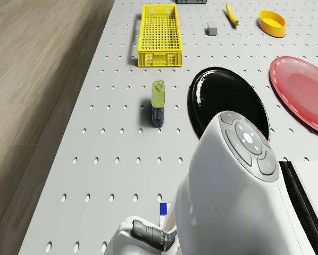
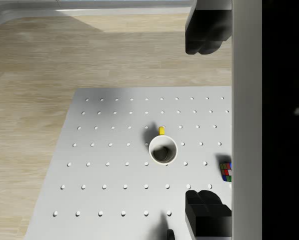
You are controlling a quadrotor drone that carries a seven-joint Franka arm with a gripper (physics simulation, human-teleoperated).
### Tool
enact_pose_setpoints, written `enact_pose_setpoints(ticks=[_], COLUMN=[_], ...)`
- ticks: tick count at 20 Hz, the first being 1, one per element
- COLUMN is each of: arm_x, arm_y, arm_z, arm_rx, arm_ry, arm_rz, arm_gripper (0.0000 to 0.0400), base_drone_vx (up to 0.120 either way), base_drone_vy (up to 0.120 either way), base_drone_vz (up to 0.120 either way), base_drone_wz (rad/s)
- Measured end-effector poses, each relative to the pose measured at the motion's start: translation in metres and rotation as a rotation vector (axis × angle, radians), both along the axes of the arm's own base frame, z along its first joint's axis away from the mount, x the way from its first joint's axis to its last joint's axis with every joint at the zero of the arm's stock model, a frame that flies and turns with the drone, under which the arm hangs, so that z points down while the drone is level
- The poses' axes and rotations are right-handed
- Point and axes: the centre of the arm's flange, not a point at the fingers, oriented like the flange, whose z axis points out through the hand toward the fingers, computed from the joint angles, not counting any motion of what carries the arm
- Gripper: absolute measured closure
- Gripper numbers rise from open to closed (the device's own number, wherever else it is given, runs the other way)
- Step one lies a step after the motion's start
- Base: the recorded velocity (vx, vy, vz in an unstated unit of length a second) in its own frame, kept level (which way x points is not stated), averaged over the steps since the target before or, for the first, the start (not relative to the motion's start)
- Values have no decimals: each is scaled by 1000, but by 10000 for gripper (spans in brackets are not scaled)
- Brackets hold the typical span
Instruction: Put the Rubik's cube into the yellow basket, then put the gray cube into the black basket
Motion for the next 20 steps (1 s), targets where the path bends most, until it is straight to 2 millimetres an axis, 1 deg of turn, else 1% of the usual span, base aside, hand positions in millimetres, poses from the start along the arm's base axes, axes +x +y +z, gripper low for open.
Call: enact_pose_setpoints(ticks=[3, 7, 12, 20], arm_x=[0, 0, 0, 0], arm_y=[-13, -23, -28, -31], arm_z=[-4, -6, -6, -6], arm_rx=[-138, -238, -295, -324], arm_ry=[3, 6, 8, 9], arm_rz=[-4, -7, -8, -8], arm_gripper=[0, 0, 0, 0], base_drone_vx=[120, 120, 120, 120], base_drone_vy=[0, 0, 0, 0], base_drone_vz=[-120, -120, -120, -120], base_drone_wz=[0, 0, 0, 0])
